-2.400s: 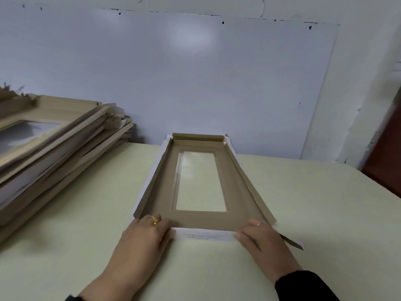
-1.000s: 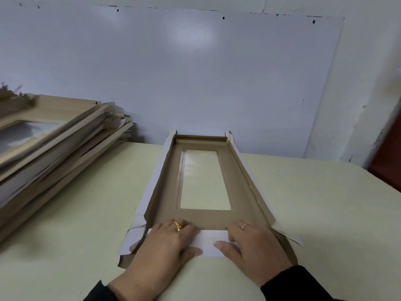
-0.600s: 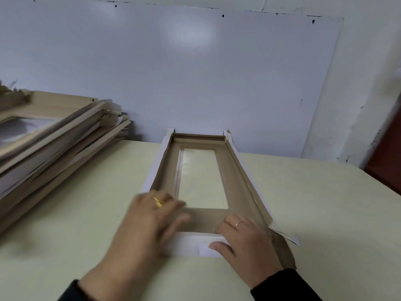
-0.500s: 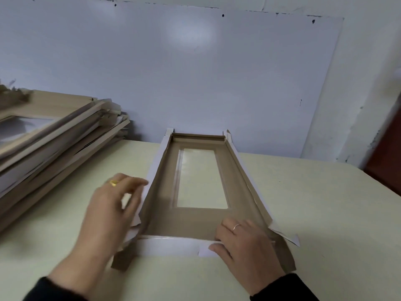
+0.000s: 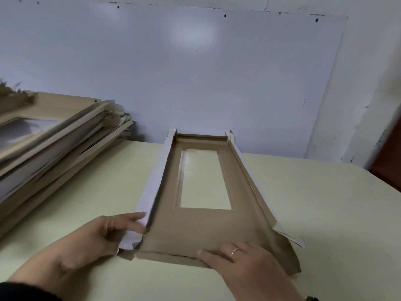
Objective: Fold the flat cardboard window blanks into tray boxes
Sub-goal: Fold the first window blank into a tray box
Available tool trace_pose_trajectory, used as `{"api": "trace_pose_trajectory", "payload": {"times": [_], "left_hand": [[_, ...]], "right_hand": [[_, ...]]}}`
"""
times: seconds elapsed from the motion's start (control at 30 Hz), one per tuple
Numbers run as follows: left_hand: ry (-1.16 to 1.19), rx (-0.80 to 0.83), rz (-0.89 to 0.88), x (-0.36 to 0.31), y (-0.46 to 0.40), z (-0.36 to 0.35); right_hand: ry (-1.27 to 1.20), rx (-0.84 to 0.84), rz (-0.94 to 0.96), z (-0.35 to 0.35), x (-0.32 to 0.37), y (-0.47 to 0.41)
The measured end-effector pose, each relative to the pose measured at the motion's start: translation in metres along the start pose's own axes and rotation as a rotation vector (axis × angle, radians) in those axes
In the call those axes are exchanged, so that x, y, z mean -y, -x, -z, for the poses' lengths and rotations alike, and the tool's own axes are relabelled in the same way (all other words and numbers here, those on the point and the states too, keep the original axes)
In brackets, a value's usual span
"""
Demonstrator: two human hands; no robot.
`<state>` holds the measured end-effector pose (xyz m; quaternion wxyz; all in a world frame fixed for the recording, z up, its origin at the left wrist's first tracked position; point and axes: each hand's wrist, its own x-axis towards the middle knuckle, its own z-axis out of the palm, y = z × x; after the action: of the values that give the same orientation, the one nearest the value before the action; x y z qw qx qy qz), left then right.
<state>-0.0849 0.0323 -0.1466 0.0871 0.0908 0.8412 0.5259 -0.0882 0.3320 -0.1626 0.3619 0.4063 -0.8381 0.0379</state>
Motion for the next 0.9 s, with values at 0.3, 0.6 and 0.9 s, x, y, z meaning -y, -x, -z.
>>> {"api": "trace_pose_trajectory", "payload": {"times": [0.3, 0.6, 0.9], "left_hand": [[0.215, -0.191, 0.019, -0.007, 0.002, -0.009], [-0.529, -0.337, -0.233, -0.017, -0.012, -0.049], [-0.5, -0.36, -0.208, -0.012, -0.011, -0.048]], "right_hand": [[-0.229, 0.133, -0.016, 0.013, -0.003, -0.003], [-0.367, -0.453, -0.567, 0.039, -0.054, 0.01], [-0.684, 0.25, -0.808, 0.026, -0.099, 0.052]]}}
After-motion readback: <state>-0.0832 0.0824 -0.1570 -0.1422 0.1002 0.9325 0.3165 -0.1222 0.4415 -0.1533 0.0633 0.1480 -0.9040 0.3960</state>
